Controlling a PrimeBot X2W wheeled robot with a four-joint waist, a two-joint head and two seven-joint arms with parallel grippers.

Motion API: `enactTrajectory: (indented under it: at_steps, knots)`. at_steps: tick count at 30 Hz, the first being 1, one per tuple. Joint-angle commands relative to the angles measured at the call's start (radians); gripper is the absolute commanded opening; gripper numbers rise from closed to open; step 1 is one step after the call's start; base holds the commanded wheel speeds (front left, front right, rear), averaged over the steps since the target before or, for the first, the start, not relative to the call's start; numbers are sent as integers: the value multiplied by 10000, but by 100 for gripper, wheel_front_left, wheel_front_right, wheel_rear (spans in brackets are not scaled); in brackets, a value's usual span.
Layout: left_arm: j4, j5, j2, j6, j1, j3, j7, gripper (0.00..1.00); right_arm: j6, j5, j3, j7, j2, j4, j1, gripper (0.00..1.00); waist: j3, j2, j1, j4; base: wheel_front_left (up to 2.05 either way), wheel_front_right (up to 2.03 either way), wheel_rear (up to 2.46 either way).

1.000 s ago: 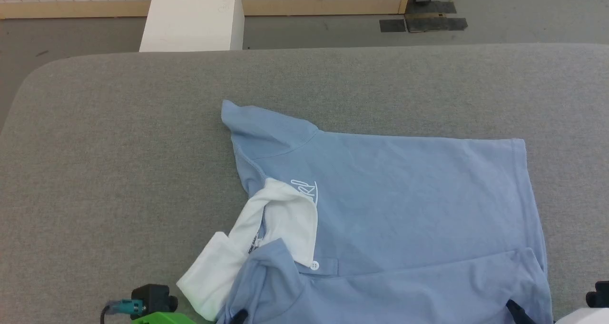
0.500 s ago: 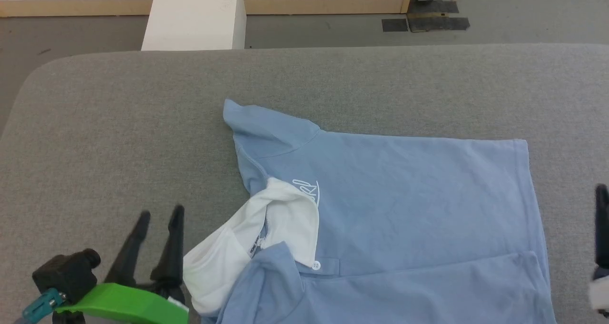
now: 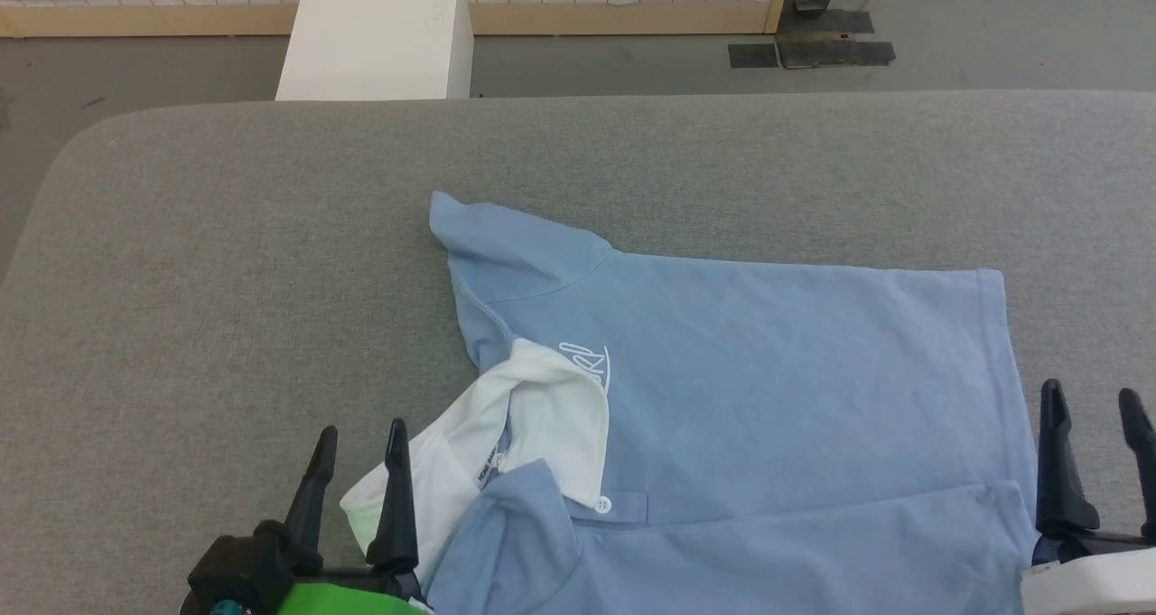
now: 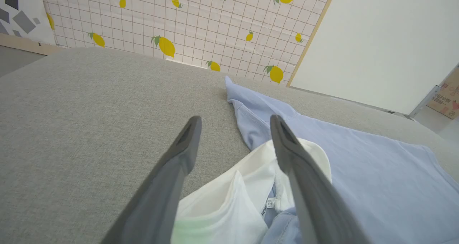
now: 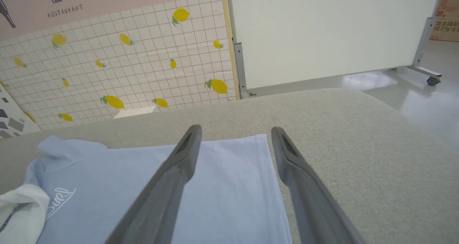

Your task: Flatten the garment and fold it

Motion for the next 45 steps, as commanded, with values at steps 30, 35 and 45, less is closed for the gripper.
enactTrajectory:
  at_steps: [30, 35, 45]
  knots:
    - [1617, -2279, 3147, -1037, -8663, -1362, 7815, 100, -13, 35, 240, -464, -3, 395, -1460, 100, 2794, 0, 0, -379, 0, 0, 0]
    - [2779, -2560, 3299, -958, -9320, -1661, 9219, 100, -13, 42, 412, -439, -3, 433, -1666, 100, 3166, 0, 0, -592, 0, 0, 0]
    - [3590, -2518, 3440, -508, -9809, -1570, 9717, 100, -13, 84, 393, -444, -3, 532, -2011, 100, 3844, 0, 0, -945, 0, 0, 0]
